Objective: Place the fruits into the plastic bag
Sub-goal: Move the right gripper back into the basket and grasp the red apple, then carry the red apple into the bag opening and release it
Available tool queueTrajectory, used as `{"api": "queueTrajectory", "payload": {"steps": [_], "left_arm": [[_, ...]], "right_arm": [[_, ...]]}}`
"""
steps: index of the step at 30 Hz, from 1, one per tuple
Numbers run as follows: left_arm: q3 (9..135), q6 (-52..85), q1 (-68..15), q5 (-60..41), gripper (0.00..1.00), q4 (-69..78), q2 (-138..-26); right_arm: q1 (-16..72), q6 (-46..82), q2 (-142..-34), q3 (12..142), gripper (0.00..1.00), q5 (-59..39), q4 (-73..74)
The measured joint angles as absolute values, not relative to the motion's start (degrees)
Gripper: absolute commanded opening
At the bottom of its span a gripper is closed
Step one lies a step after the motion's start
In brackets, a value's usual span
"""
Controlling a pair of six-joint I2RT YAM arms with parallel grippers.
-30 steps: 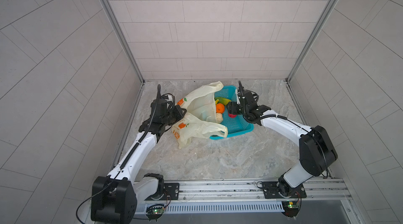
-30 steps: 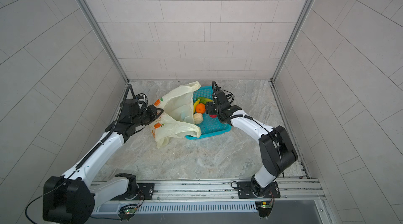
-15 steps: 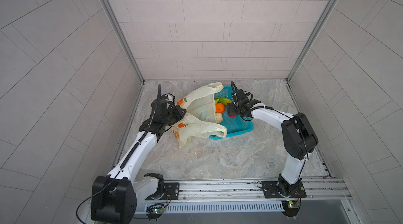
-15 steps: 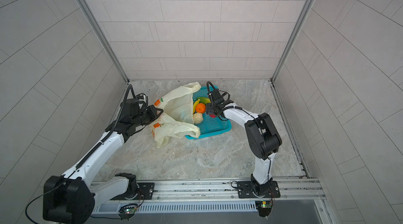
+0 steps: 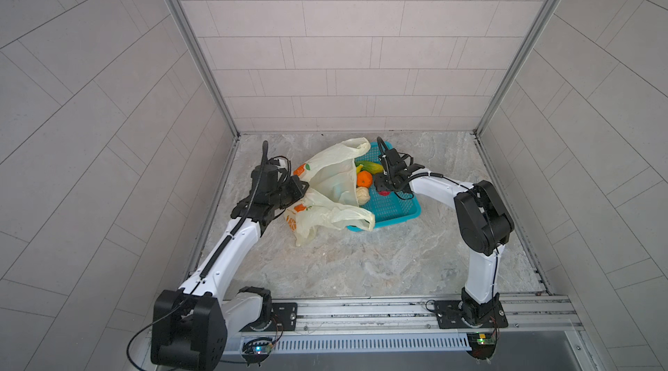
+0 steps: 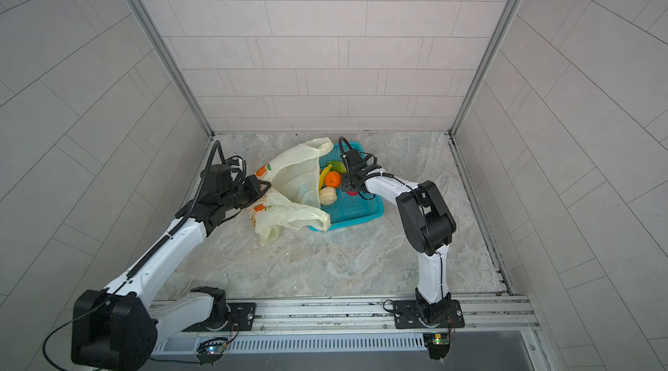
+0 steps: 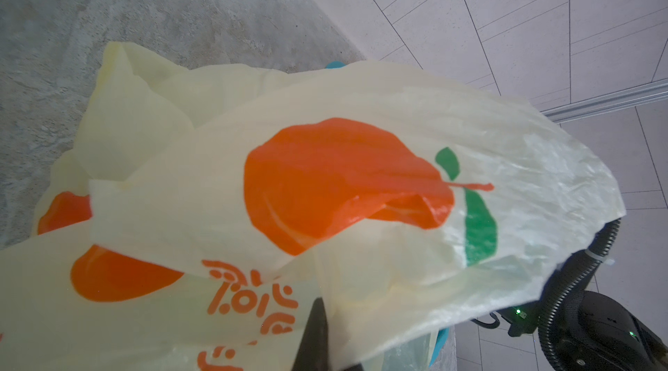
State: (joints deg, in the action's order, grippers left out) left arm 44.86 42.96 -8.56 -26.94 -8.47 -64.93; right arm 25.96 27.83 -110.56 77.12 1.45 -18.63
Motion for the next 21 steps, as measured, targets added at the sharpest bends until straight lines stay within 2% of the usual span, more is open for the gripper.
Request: {"api": "queueTrajectory", "payload": {"steps": [6,10,15,21], "left_arm": [[44.8,42.9,-8.6,-26.9,0.0,-8.4,-64.9],[44.2,42.8,-8.6,-26.9,0.0,-8.5,-64.9],[44.2,42.7,-8.6,-26.9,0.0,-8.4,-65.1],[44.2,42.8,-8.6,-27.0,0.0,-8.4,-65.2]], "right_arm": [[26.0,27.0,-103.0,71.7,0.46,1.0,-19.0],[26.2,26.4,-92.7,67.8,0.46,-0.8,-18.0],[29.2,24.2,-81.2,61.8,0.47,-6.1,-10.0],[37.5,21.7,-80.6,62.7,0.48,-15.0,-3.0]]}}
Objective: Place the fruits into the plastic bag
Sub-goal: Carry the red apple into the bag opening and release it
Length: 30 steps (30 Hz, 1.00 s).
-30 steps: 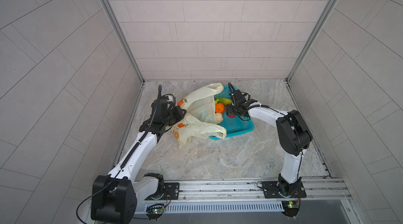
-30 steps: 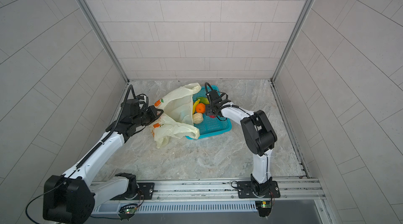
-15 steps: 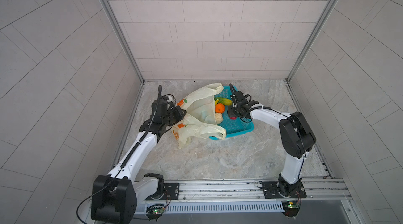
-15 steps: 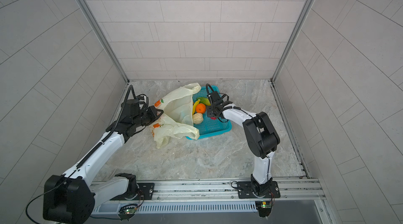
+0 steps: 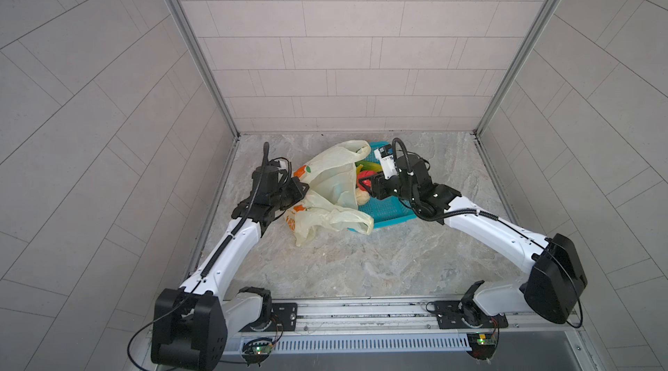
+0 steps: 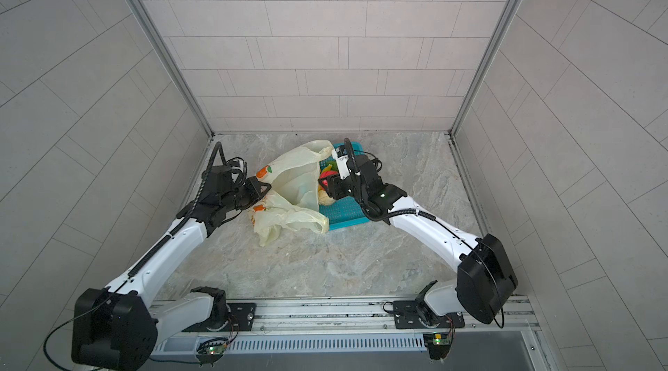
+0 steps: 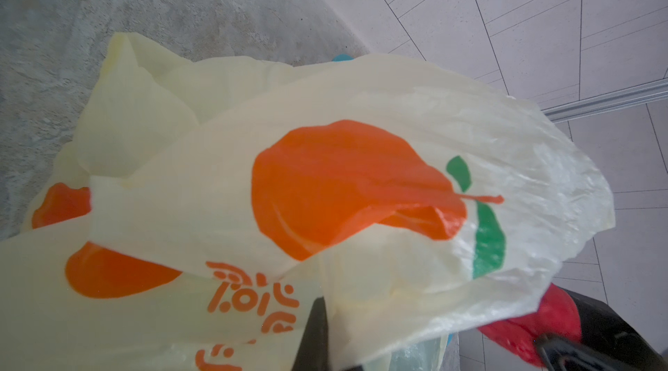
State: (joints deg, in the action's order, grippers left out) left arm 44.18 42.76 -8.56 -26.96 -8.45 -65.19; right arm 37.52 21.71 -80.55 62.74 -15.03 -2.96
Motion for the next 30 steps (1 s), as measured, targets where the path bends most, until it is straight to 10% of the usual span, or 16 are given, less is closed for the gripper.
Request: {"api": "queueTrajectory", "payload": {"steps": [30], "left_arm": [[42.3,43.0,-8.7,-25.0,0.0,-10.4,-60.3]], "right_arm": [[43.5,21.6,-102.9,72.5,0.76,-20.8,-3.2]]}}
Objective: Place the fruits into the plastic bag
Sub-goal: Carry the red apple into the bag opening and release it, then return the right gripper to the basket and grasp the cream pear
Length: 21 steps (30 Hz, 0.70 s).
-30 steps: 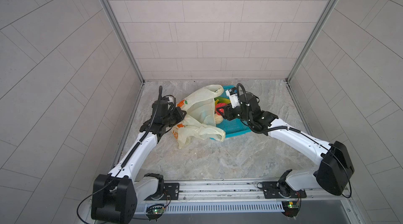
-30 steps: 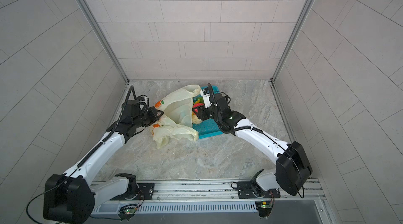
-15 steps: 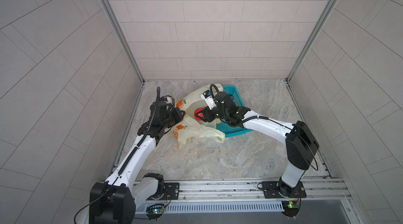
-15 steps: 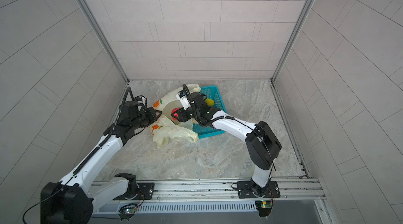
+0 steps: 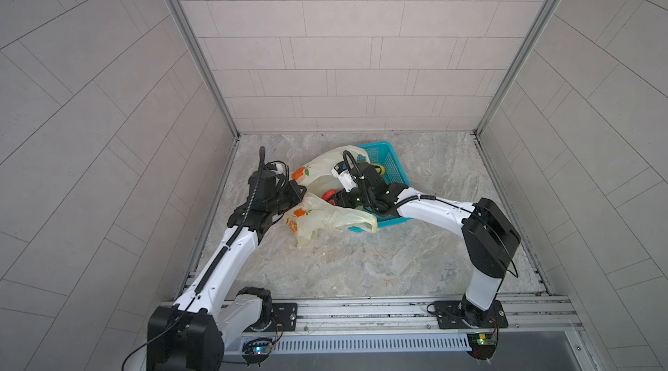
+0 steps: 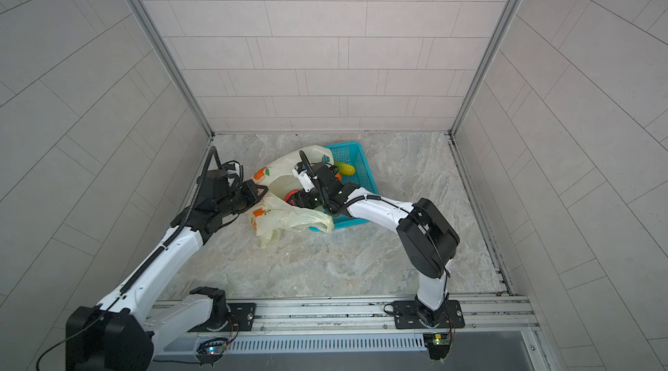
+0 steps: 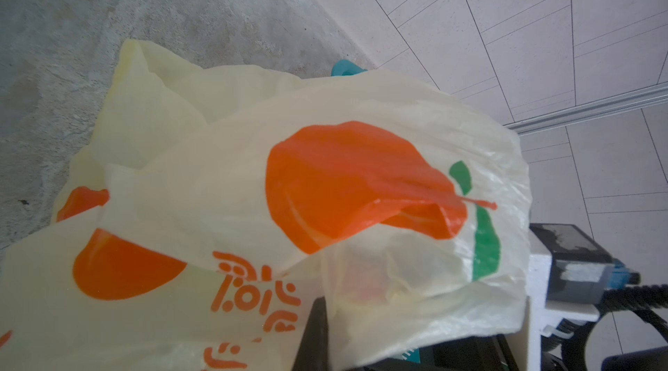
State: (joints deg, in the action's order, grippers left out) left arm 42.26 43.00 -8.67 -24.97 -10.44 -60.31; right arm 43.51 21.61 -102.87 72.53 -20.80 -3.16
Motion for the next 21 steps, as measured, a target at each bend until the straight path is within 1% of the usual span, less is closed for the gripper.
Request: {"api": "queueTrajectory", "payload": {"steps": [6,12,17,21], "left_arm": [[42.1,43.0,-8.7,-24.4,0.0,-10.8,-60.3],[42.1,42.9,-8.7,-24.1,0.0,-11.0,-60.3],[42.1,42.9,-8.7,-24.1,0.0,-11.0,-60.3],[42.1,42.8,-8.7,-24.1,0.0,-11.0,-60.4]], "right_arm": [[43.1,21.6,-99.5,70.6,0.77,-19.9,-3.1],[41.3,21.7,-91.9,68.6,0.76,-19.3,-1.1],[35.9,24.4,-83.3,61.8,0.76,-17.1,4.1],[30.1,29.2,-77.4,53.6,0.76,-12.7,9.3]]}}
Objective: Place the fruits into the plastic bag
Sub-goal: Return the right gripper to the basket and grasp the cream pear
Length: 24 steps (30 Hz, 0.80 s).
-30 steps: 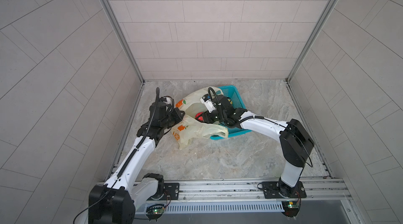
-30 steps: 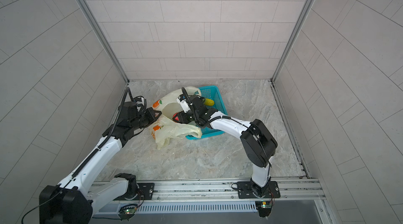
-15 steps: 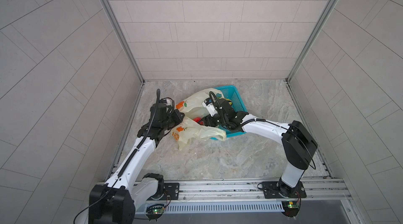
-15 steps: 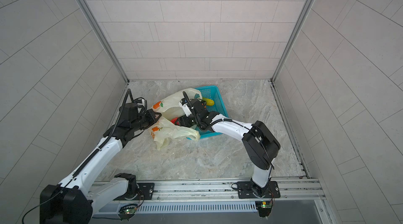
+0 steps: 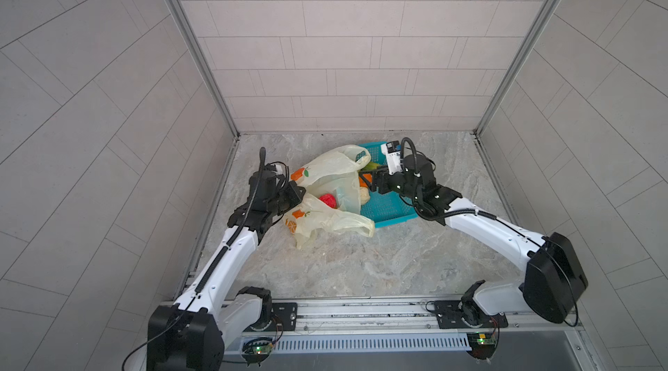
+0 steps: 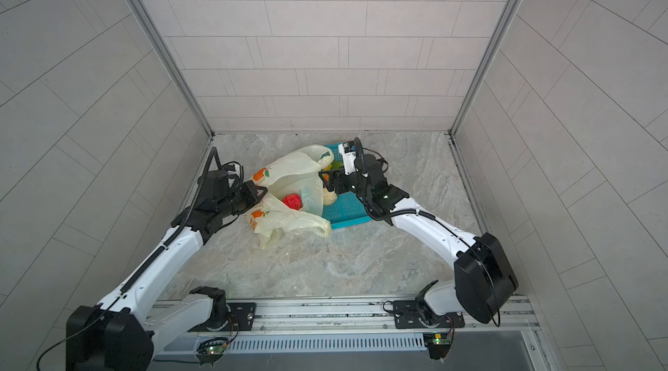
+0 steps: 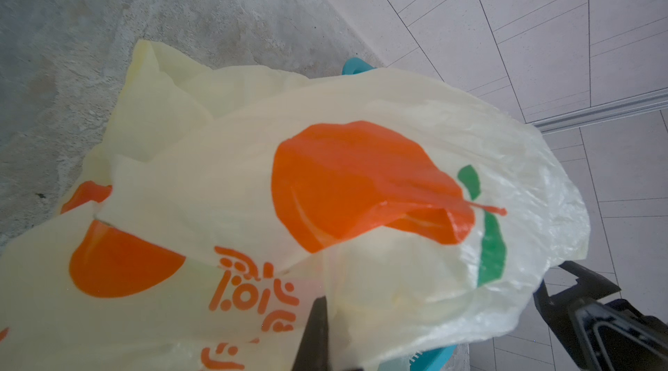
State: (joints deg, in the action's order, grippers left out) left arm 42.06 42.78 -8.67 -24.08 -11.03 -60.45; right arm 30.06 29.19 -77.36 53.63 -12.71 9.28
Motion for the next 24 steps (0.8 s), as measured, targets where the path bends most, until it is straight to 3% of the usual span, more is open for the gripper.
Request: {"api": "queueTrajectory", "payload": {"steps": [7,16,24], "left_arm": [[42.1,42.8,-8.7,-24.1,0.0,-11.0,-60.9],[42.1,42.8,-8.7,-24.1,0.0,-11.0,-61.1],[42.1,42.6,-8.7,-24.1,0.0,-11.0,-61.1]], "right_arm": [[25.5,34.0,-78.9,50.7,0.76,-7.6,8.3],[28.3,35.4,-96.9,62.2,0.78,-14.2,-0.8],[30.1,34.7,-106.3,71.2,0.78,-18.8,-8.1]]}}
